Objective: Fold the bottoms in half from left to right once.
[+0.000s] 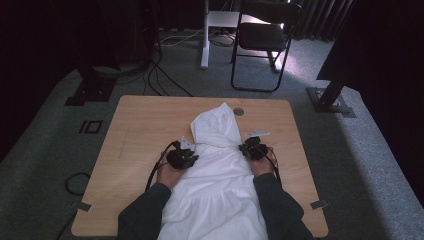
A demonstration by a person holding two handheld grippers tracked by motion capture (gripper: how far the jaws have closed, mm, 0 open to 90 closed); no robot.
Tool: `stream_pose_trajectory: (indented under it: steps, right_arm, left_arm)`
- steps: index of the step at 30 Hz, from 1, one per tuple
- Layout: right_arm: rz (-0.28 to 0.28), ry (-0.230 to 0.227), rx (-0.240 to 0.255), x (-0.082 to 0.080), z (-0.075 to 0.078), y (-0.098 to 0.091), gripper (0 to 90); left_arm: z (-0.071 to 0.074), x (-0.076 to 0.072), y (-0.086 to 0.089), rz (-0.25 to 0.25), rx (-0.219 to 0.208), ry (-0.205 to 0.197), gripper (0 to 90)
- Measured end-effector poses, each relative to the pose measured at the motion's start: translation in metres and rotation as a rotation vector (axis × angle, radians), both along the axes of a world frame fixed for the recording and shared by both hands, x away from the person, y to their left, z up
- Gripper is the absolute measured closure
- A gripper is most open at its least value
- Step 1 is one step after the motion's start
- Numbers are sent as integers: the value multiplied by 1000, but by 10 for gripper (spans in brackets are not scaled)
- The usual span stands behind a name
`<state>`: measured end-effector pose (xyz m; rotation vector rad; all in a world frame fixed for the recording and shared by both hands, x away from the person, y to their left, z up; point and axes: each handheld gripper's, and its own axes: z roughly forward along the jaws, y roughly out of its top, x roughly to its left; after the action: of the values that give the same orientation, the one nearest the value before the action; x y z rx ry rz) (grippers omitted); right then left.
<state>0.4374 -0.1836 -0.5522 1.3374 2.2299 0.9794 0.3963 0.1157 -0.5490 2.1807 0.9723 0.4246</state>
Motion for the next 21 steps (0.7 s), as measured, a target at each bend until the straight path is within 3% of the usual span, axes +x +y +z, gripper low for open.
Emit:
stream_pose_trajectory:
  steps: [6, 10, 12, 14, 16, 19, 21]
  right_arm:
    - [58, 10, -10, -43, 0, 3, 826]
    - [113, 34, -7, -73, 1, 3, 761]
    - [134, 39, -11, -77, 4, 2, 653]
    - [140, 1, 9, -77, 10, -1, 540]
    - [134, -31, 44, -76, 21, -3, 486]
    - [179, -92, 95, -75, 39, 3, 489]
    - [241, -97, 132, -73, 46, 11, 554]
  left_arm:
    - [-4, -46, 11, -33, -12, -30, 733]
    - [-8, -66, 17, -45, -29, -49, 732]
    - [-8, -69, 17, -45, -25, -54, 731]
    - [-7, -68, 16, -47, -14, -56, 730]
    - [-8, -69, 17, -47, -20, -57, 730]
    - [-8, -69, 17, -46, -20, -57, 729]
    - [-8, -69, 16, -45, -18, -58, 729]
